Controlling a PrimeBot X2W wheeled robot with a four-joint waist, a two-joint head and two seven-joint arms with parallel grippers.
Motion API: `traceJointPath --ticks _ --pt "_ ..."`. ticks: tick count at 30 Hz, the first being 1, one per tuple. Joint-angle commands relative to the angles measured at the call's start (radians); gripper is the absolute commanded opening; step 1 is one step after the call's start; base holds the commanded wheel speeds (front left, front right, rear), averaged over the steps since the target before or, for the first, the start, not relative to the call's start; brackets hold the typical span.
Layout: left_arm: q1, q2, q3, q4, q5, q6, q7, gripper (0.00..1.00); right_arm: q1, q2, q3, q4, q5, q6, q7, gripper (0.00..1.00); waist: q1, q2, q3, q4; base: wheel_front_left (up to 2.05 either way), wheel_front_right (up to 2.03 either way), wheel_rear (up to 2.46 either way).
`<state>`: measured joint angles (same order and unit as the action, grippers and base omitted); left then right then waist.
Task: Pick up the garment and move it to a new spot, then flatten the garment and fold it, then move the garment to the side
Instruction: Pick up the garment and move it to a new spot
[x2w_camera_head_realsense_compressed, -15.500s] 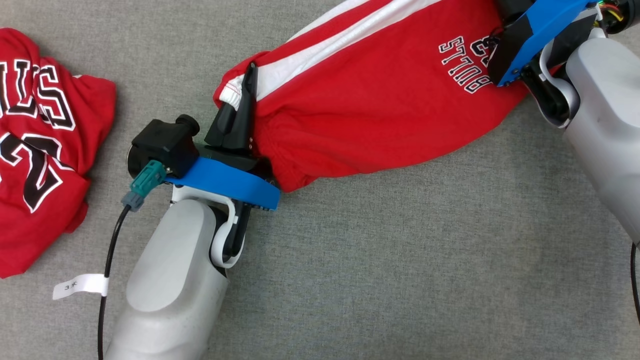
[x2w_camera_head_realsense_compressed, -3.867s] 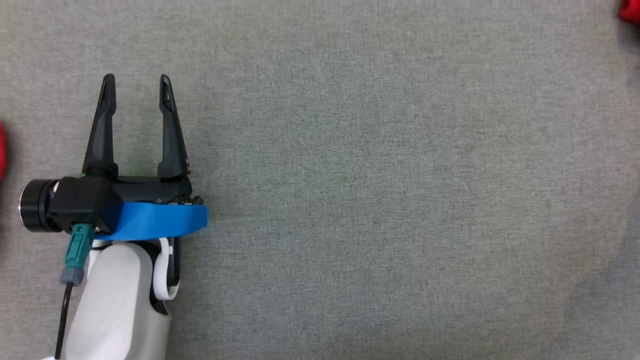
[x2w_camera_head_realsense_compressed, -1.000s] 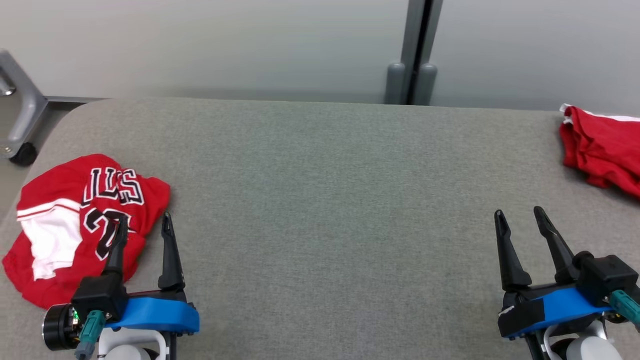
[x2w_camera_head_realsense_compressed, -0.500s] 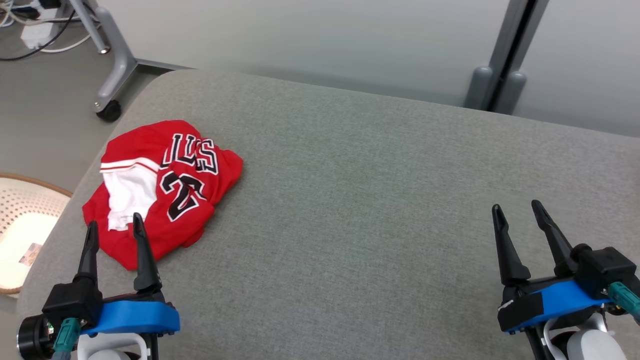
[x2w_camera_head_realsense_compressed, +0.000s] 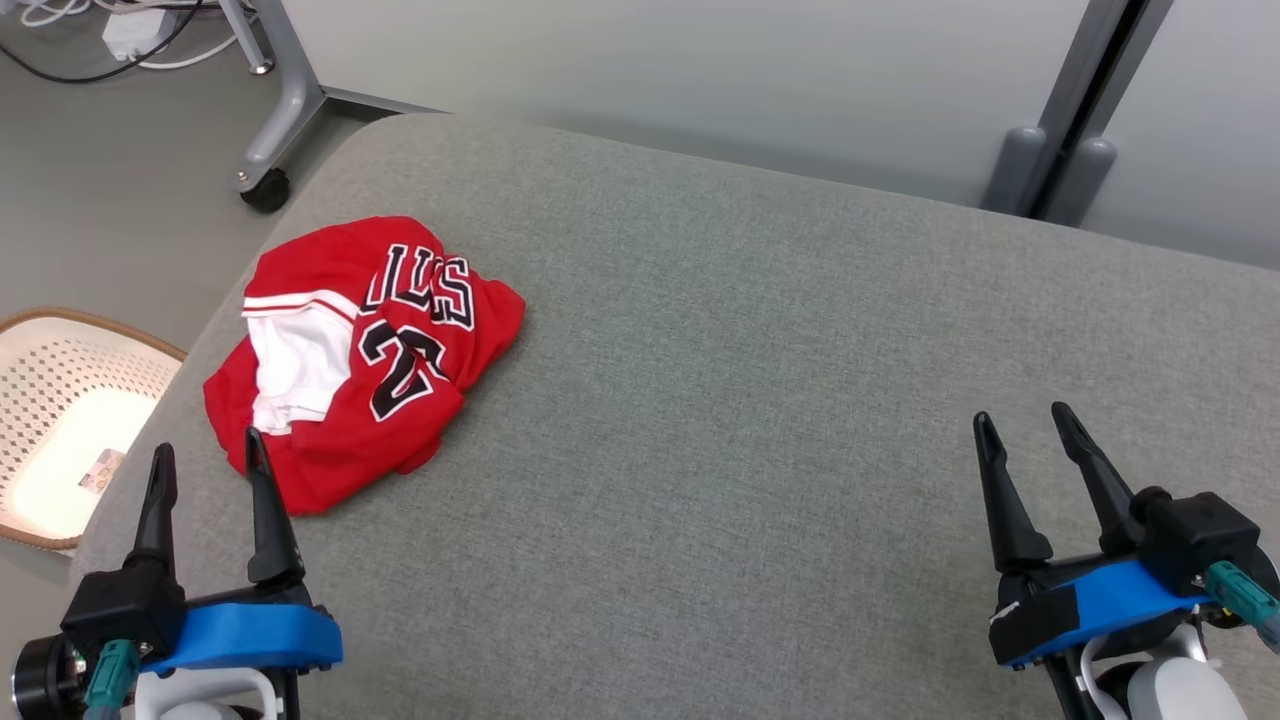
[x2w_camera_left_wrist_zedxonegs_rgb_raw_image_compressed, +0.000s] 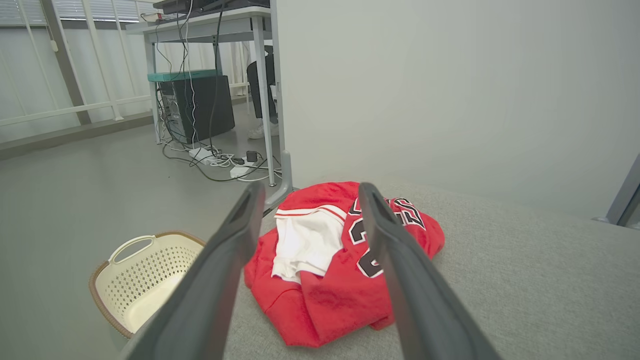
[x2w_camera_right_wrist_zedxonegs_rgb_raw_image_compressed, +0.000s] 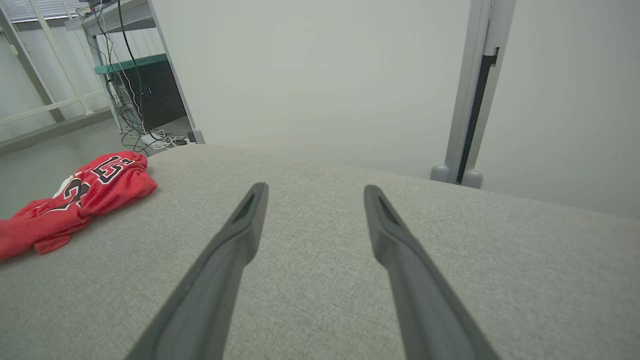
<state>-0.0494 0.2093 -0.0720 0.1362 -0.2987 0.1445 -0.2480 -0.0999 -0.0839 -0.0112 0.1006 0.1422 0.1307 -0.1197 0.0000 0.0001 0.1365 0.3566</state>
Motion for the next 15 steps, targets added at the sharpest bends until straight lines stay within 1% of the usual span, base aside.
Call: traceJointPath --ticks 1,5,8,12,15 --pt "-0.027 0.004 0.006 0.001 -0.007 0.002 0.001 1.0 -0.017 -0.01 -0.002 -0.005 0.001 0.0 -0.001 1.0 0.0 -0.0001 0.007 -0.009 0.0 0.0 0.0" --pt "-0.087 0.029 0.016 0.015 -0.009 -0.01 0.004 1.0 -0.024 -0.019 -0.007 -0.021 -0.002 0.0 0.004 1.0 0.0 -0.0001 0.031 -0.032 0.0 0.0 0.0" --pt "-0.166 0.052 0.031 0.027 -0.016 -0.018 0.003 1.0 -0.041 -0.033 -0.01 -0.04 -0.005 0.0 0.008 1.0 0.0 -0.0001 0.059 -0.055 0.0 0.0 0.0" --pt "-0.289 0.099 0.061 0.048 -0.024 -0.026 0.013 1.0 -0.056 -0.046 -0.024 -0.07 -0.013 0.0 0.017 1.0 0.0 -0.0001 0.108 -0.088 0.0 0.0 0.0" --pt "-0.351 0.113 0.071 0.06 -0.028 -0.032 0.02 1.0 -0.064 -0.054 -0.033 -0.088 -0.017 0.0 0.022 1.0 0.0 -0.0001 0.135 -0.102 0.0 0.0 0.0"
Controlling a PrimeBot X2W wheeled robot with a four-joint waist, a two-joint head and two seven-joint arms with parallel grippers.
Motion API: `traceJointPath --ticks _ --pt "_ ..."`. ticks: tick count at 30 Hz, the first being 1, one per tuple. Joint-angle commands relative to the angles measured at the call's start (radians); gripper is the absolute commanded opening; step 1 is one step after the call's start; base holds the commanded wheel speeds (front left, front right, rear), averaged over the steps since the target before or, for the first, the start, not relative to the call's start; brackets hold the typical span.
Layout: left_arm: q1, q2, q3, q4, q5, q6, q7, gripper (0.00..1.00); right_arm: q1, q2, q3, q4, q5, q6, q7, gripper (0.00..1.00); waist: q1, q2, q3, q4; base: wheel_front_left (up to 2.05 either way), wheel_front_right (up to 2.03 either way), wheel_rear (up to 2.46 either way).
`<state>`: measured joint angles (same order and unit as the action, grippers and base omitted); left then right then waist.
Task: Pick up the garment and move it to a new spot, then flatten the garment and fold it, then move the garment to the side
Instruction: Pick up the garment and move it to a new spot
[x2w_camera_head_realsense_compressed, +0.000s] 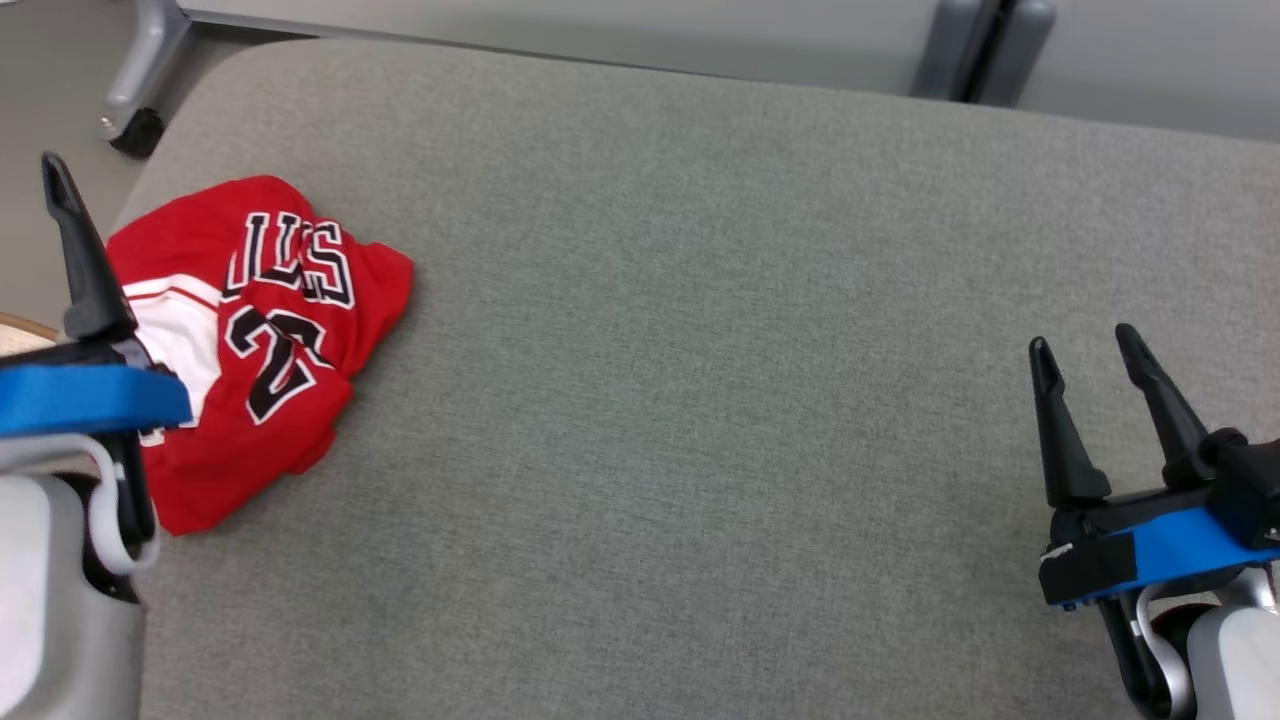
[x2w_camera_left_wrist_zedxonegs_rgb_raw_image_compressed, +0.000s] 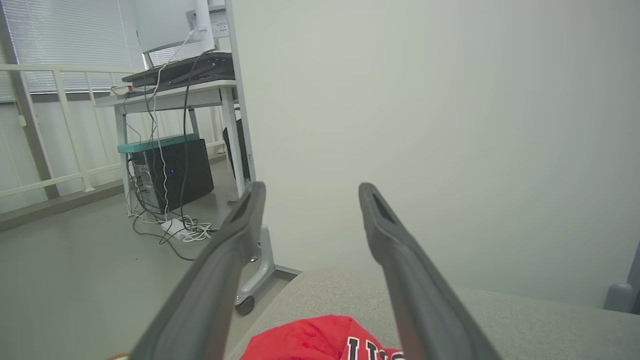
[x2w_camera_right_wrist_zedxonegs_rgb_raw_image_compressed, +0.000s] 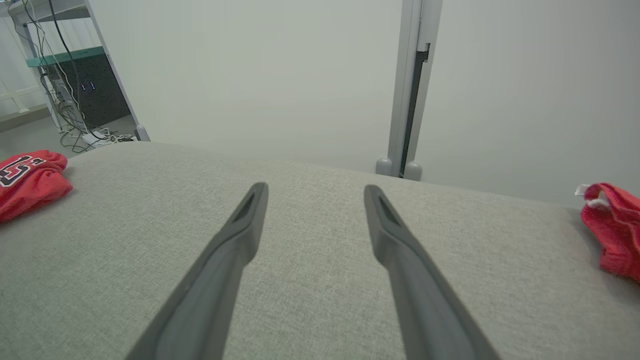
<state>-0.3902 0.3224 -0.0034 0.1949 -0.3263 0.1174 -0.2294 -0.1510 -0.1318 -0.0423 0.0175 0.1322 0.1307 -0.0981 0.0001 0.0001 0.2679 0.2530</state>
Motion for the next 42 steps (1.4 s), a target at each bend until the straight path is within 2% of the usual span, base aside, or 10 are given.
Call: traceJointPath --ticks 1,8,12,21,26,34,35,36,37,42 --pt "-0.038 0.013 0.007 0.015 -0.003 -0.007 0.009 1.0 -0.016 -0.01 -0.006 -0.013 -0.01 0.0 0.005 1.0 -0.0001 -0.0001 0.019 -0.006 0.0 0.0 0.0" --pt "-0.204 0.069 0.023 0.131 -0.025 -0.039 0.033 1.0 -0.049 -0.028 -0.021 -0.07 -0.013 0.0 0.016 1.0 -0.0001 -0.0001 0.122 -0.063 0.0 0.0 0.0" --pt "-0.282 0.071 0.01 0.234 -0.046 -0.067 0.051 1.0 -0.059 -0.037 -0.038 -0.108 -0.018 0.0 0.028 1.0 -0.0001 -0.0001 0.181 -0.08 0.0 0.0 0.0" --pt "-0.377 0.04 -0.033 0.501 -0.082 -0.131 0.133 1.0 -0.089 -0.052 -0.054 -0.156 -0.025 0.0 0.045 1.0 -0.0001 -0.0001 0.259 -0.079 0.0 0.0 0.0" --pt "-0.369 0.016 -0.043 0.62 -0.121 -0.168 0.208 1.0 -0.095 -0.055 -0.048 -0.152 -0.021 0.0 0.045 1.0 -0.0001 -0.0001 0.259 -0.08 0.0 0.0 0.0" --pt "-0.375 -0.01 -0.067 0.755 -0.153 -0.199 0.296 1.0 -0.104 -0.06 -0.045 -0.147 -0.014 0.0 0.045 1.0 -0.0001 -0.0001 0.248 -0.091 0.0 0.0 0.0" --pt "-0.375 -0.015 -0.066 0.769 -0.16 -0.202 0.296 0.36 -0.105 -0.057 -0.042 -0.146 -0.014 0.0 0.043 1.0 -0.0001 -0.0001 0.245 -0.096 0.0 0.0 0.0" --pt "-0.378 -0.016 -0.069 0.78 -0.159 -0.204 0.295 0.03 -0.105 -0.055 -0.042 -0.145 -0.013 0.0 0.041 1.0 -0.0001 -0.0001 0.242 -0.099 0.0 0.0 0.0" --pt "-0.38 -0.015 -0.07 0.788 -0.157 -0.205 0.289 0.0 -0.105 -0.051 -0.04 -0.144 -0.014 0.0 0.038 1.0 -0.0001 -0.0001 0.238 -0.104 0.0 0.0 0.0" --pt "-0.417 0.007 -0.076 0.789 -0.138 -0.197 0.208 0.0 -0.101 -0.04 -0.042 -0.12 -0.005 0.0 0.021 1.0 -0.0001 -0.0001 0.205 -0.13 0.0 0.0 0.0"
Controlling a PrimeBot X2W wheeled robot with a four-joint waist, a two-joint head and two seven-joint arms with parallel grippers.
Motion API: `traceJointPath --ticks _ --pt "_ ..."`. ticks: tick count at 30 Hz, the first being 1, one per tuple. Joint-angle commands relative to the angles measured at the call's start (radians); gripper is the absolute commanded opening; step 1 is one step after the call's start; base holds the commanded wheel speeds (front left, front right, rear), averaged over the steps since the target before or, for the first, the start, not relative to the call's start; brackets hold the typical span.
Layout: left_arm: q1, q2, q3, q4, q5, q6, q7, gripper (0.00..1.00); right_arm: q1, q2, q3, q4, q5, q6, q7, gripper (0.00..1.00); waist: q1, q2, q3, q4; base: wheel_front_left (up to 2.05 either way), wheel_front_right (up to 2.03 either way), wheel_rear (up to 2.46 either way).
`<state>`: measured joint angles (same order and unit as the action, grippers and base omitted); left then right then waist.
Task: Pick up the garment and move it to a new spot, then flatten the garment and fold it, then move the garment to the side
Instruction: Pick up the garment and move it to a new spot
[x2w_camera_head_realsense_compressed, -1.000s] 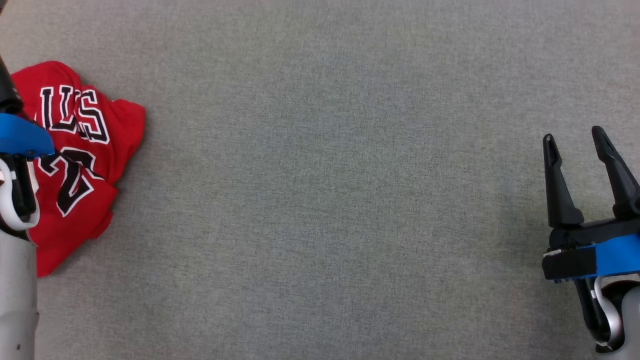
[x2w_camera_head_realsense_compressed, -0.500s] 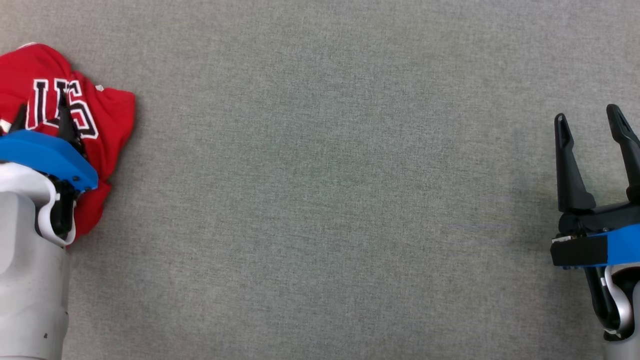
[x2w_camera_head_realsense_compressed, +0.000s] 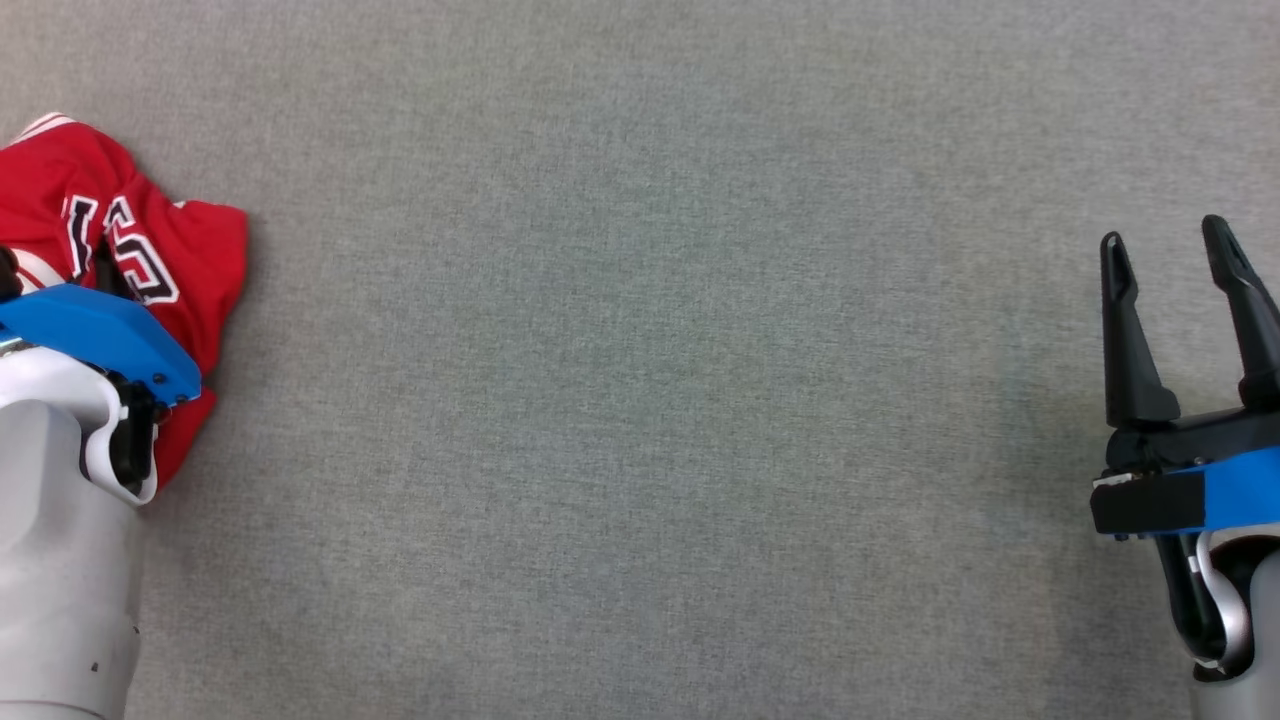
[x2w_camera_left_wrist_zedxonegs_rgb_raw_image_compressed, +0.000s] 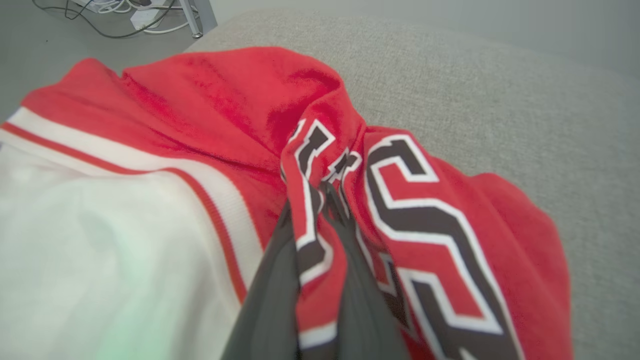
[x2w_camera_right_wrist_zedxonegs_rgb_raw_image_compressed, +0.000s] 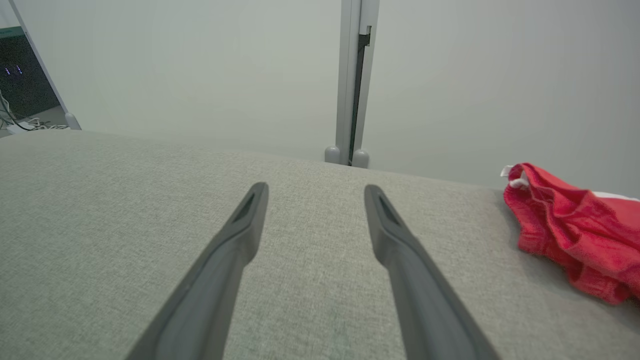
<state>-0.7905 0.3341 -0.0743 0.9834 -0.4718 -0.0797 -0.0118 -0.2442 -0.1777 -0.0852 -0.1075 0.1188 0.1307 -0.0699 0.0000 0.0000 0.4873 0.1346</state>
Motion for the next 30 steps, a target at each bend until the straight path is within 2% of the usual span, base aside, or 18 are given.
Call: traceJointPath --ticks 1,10,16,25,30 --pt "-0.028 0.002 -0.006 -0.005 0.011 0.003 -0.028 0.0 -0.004 0.009 0.0 0.01 0.011 0.0 -0.011 1.0 0.0 0.0 -0.023 -0.017 0.0 0.0 0.0" --pt "-0.108 0.037 -0.046 -0.115 0.07 0.014 -0.165 0.0 0.022 0.053 0.01 0.083 0.023 0.0 -0.065 1.0 0.0 0.0 -0.129 -0.085 0.0 0.0 0.0" --pt "-0.16 0.039 -0.092 -0.288 0.122 0.022 -0.199 0.0 0.04 0.077 0.007 0.129 0.036 0.0 -0.1 1.0 0.0 0.0 -0.178 -0.145 0.0 0.0 0.0" --pt "-0.212 -0.009 -0.185 -0.582 0.166 0.027 -0.123 0.0 0.049 0.111 0.018 0.184 0.054 0.0 -0.144 1.0 0.0 0.0 -0.213 -0.283 0.0 0.0 0.0" --pt "-0.224 -0.047 -0.241 -0.681 0.175 0.022 -0.064 0.0 0.04 0.121 0.031 0.215 0.07 0.0 -0.163 1.0 0.0 0.0 -0.209 -0.357 0.0 0.0 0.0"
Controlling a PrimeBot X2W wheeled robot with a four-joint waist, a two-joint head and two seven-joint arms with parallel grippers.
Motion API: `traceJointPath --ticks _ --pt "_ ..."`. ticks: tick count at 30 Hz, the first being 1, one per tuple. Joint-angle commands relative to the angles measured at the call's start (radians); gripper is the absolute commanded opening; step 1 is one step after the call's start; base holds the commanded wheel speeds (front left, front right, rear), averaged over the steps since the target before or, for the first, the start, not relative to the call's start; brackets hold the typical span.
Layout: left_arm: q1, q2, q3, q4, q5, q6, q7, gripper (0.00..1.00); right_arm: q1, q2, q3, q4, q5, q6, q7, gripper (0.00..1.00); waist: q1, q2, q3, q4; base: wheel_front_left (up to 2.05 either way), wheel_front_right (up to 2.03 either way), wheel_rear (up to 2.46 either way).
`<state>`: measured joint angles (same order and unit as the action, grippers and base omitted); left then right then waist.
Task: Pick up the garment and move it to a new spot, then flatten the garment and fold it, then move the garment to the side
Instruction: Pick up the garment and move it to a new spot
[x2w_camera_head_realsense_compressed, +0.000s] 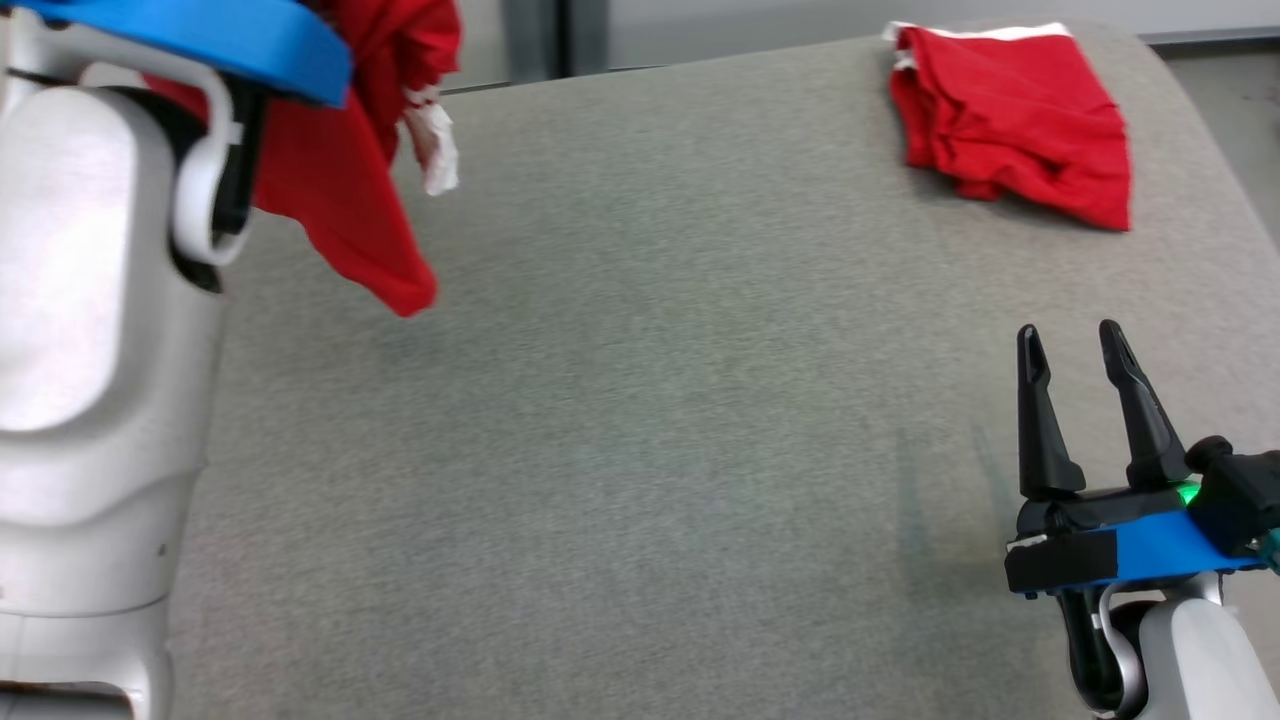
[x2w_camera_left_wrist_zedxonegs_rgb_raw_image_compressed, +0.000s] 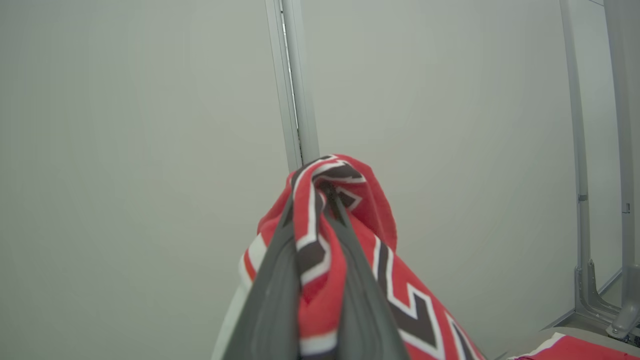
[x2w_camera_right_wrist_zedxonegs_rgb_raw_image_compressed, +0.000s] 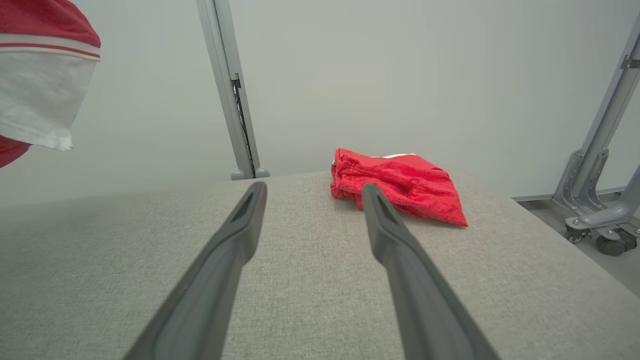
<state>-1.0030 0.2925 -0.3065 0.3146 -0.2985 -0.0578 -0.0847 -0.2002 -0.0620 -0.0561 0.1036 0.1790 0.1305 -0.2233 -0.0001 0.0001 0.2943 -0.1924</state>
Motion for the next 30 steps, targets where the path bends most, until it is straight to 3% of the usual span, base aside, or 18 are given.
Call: traceJointPath --ticks 1,12,19,30 --pt "-0.011 -0.013 -0.021 -0.025 0.006 0.0 0.016 0.0 -0.004 0.006 0.002 0.01 0.011 0.001 -0.011 1.0 0.0001 -0.0001 -0.015 -0.04 0.0 0.0 0.0" --pt "0.153 -0.083 -0.104 -0.011 -0.024 0.006 0.024 0.0 -0.009 0.012 0.013 0.049 0.016 0.001 -0.034 1.0 0.0001 -0.0001 -0.007 -0.088 0.0 0.0 0.0" --pt "0.309 -0.11 -0.152 0.048 -0.034 0.015 -0.005 0.0 -0.009 0.012 0.023 0.061 0.019 0.0 -0.038 1.0 0.0001 -0.0001 -0.015 -0.072 0.0 0.0 0.0" --pt "0.51 -0.186 -0.267 0.176 -0.049 -0.006 -0.07 0.0 0.008 0.012 0.032 0.078 0.016 0.001 -0.041 1.0 0.0001 -0.0001 -0.037 -0.026 0.0 0.0 0.0"
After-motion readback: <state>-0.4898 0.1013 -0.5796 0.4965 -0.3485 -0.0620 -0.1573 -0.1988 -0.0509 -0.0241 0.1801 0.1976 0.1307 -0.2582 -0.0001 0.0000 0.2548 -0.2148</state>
